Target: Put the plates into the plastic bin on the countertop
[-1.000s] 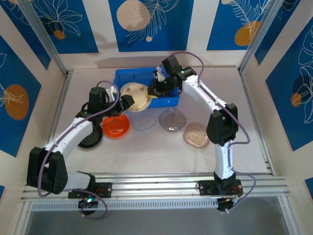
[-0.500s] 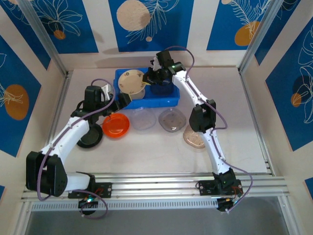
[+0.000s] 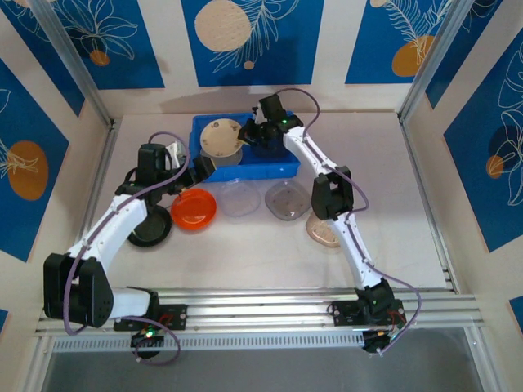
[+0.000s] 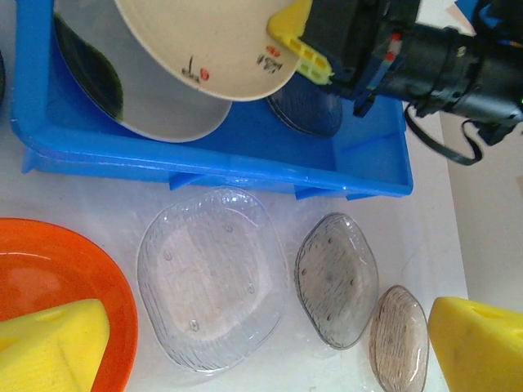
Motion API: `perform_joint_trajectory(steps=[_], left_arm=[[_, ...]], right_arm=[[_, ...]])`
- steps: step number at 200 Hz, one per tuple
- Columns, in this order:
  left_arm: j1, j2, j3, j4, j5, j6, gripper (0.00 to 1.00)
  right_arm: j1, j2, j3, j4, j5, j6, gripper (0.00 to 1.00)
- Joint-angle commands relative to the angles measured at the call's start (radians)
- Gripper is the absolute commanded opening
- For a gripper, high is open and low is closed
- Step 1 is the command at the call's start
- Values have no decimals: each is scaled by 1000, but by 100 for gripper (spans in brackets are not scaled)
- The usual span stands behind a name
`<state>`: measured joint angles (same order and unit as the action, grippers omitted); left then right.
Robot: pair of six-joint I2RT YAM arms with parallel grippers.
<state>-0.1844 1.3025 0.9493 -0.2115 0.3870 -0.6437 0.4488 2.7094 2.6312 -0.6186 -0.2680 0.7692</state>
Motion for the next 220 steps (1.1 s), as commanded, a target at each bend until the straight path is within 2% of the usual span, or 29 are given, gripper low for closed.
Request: perform_joint_trajectory(steps=[1,42,85,142,165,191,220], left_arm=[[24,-7,11,-20,-4,30,100],[33,14,8,-17,12,34,100],[46,20,-2,-31,3,60,100],[55,20,-12,-20,3,60,100],[56,21,-11,-20,3,62,100],[58,22,-14,-18,0,62,100],[60,32,-10,-23,-4,75,100]], right_arm=[[14,15,33,26,16,5,0],[33,63,79,-4,32,7,0],[42,91,96,-31,42,17,9],[47,98,102,-46,53,21,12],[48,101,108,-49,56,24,18],[50,99,122,-65,70,12,31],[50,91,137,-87,92,1,41]])
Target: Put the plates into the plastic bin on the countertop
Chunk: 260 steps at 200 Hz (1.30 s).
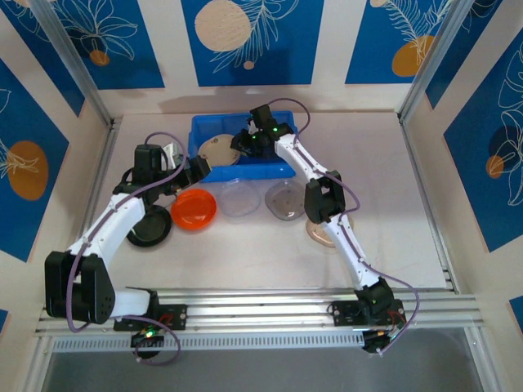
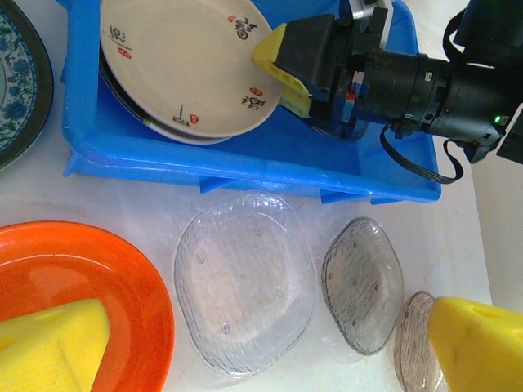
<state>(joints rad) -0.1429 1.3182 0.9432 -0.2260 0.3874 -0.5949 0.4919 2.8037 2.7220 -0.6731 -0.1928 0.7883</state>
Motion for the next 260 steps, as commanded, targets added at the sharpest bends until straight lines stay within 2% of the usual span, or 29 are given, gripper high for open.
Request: perform_joint_trajectory(steps=[1,17,79,210,260], left_arm=[[19,16,-2,-8,-4,27,100],[21,22,6,-6,-1,29,100],[20,33,26,7,2,22,100],[20,47,29,12,-3,26,100],[21,30,27,4,-30,26,100]], right_arm=[[7,-4,46,-33,18,-18,41],[7,-15,45,-47,27,-29,44],[10,-59,38,-101,79,-64,46],[28,-51,37,-68,-5,-58,43],[29,-88,32,-116,-6,-97,43]])
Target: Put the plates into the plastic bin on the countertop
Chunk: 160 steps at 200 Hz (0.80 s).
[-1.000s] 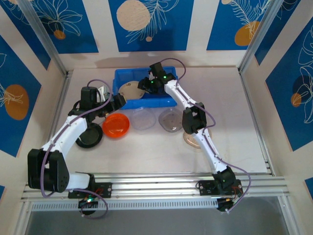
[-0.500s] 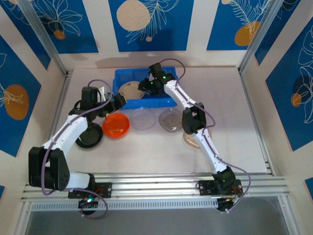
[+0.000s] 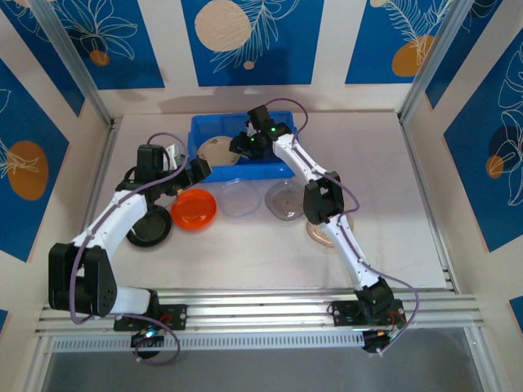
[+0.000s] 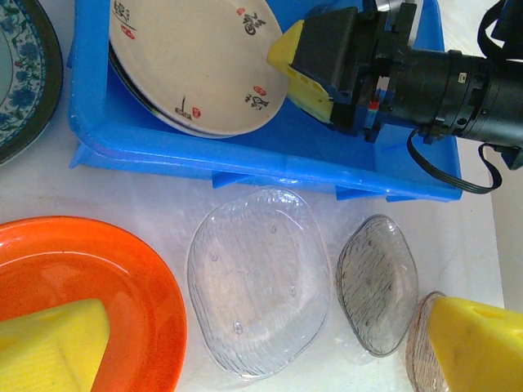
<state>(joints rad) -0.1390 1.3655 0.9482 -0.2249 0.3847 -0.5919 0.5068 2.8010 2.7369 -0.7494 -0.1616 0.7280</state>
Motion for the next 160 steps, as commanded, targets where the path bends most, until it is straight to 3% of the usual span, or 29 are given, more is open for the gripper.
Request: perform_joint_trajectory(steps=[1,61,106,160], left_arm=[[17,-17,23,2,-28,24,100],[17,-13,59,7,-81,30,100],[17,1,106,2,-84,31,100],[20,-38,134,-97,-168,58,100]], right_arm=[[14,-87,15,-40,-38,-38,43],[-4,-270,-152,29,-22,-89,48],[-34,-255,-107,-24,-62,-92,49],[-34,-325,-225,4,-58,-114,45]])
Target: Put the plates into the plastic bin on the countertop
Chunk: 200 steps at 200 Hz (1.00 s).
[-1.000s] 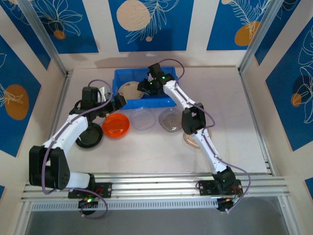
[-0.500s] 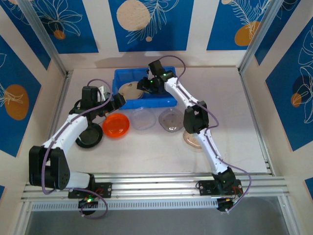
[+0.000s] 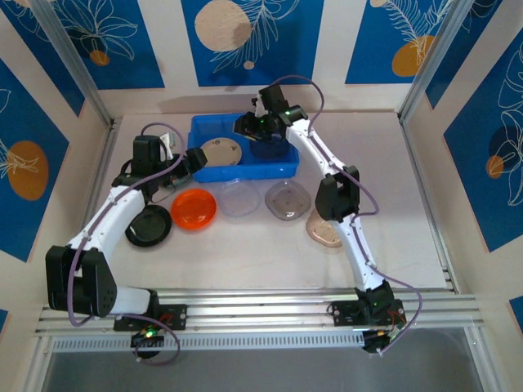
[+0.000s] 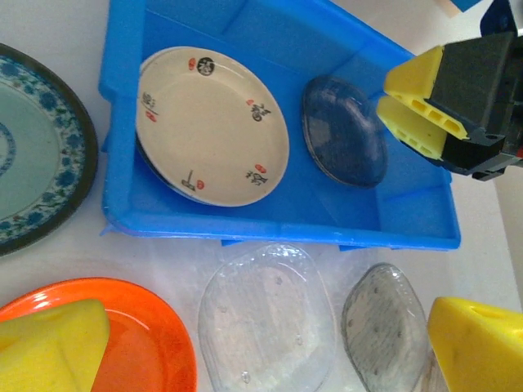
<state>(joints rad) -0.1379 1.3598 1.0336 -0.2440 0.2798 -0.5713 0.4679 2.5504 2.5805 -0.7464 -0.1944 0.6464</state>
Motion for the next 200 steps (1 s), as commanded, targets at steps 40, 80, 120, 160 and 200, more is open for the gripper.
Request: perform_joint_trajectory(steps=[40,80,120,160,200], left_arm=[[26,-17,147,-278,-221,135,100],[59,32,216,-403,-379,178,99],[101,119,267,-453,-493,174,99],[225,175,199,-369,-373,166,95],[372,187,81,-151,-140,61,81]], right_arm=[[12,-324,-327,99,65,-106,45],[35,-661,-650,194,211,-172,45],[73,-859,-804,182,240,-180,45],[113,-938,-913,166,208,-165,45],[117,-931,-984,172,157,-131,44]])
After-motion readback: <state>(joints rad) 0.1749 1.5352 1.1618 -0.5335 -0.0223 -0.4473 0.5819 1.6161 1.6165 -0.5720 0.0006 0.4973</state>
